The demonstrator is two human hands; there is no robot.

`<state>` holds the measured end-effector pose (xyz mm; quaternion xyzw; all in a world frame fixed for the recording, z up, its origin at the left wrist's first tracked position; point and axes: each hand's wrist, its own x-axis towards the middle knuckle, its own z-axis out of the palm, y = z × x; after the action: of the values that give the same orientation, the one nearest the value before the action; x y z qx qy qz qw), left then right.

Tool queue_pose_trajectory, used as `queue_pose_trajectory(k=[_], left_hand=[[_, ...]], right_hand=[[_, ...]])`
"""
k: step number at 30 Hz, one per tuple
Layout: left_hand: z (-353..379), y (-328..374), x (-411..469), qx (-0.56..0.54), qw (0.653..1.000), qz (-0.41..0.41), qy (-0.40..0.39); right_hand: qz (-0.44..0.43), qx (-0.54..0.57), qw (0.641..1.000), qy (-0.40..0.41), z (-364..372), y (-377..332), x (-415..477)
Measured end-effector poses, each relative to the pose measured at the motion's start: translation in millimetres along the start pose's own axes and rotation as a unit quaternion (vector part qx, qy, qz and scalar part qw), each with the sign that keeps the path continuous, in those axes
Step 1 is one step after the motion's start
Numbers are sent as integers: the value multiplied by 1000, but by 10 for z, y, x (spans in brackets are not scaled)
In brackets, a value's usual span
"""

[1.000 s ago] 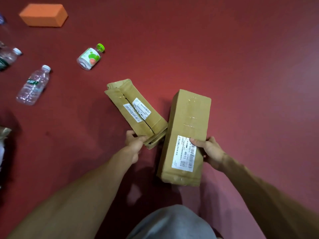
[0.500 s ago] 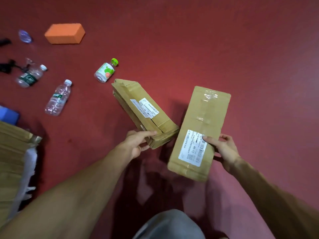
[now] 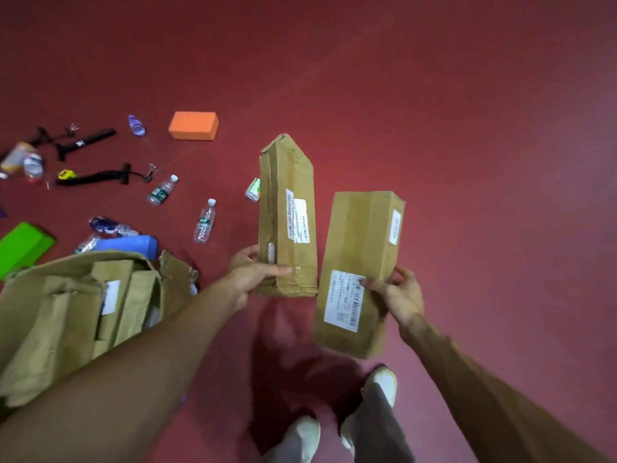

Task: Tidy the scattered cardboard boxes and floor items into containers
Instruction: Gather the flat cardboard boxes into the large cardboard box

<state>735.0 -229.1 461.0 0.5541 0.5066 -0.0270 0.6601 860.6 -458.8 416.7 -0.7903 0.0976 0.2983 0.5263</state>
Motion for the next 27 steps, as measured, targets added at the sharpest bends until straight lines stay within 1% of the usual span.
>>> queue_pose_trajectory(k=[3,7,11,15,21,24,27], left_hand=[[-355,260,-845,3,999,26,20],[-846,288,-1674,16,998,38,42],[-1303,83,-2335,-6,997,51,64],[-1715,-183,-3053,-32,994,53,95],[-2410,-552,-3909,-51,987,65,137],[-2823,-667,-4174,-44,985,72,152],[-3299,-753,-4343,-22,980,70,186]], right_hand=[[-16,-28,999,-9,-35,-367,-786],[-24,-24,999,-16,-7,-629,-1649],[-27,-25,999,-36,53,-581,-2355],[-52,-25,997,-52,101,-463,-3014],[-87,-45,993,-68,290,-481,-3820],[-94,-63,991,-76,549,-521,-4098],[-107,-95,986,-85,919,-570,-4289]])
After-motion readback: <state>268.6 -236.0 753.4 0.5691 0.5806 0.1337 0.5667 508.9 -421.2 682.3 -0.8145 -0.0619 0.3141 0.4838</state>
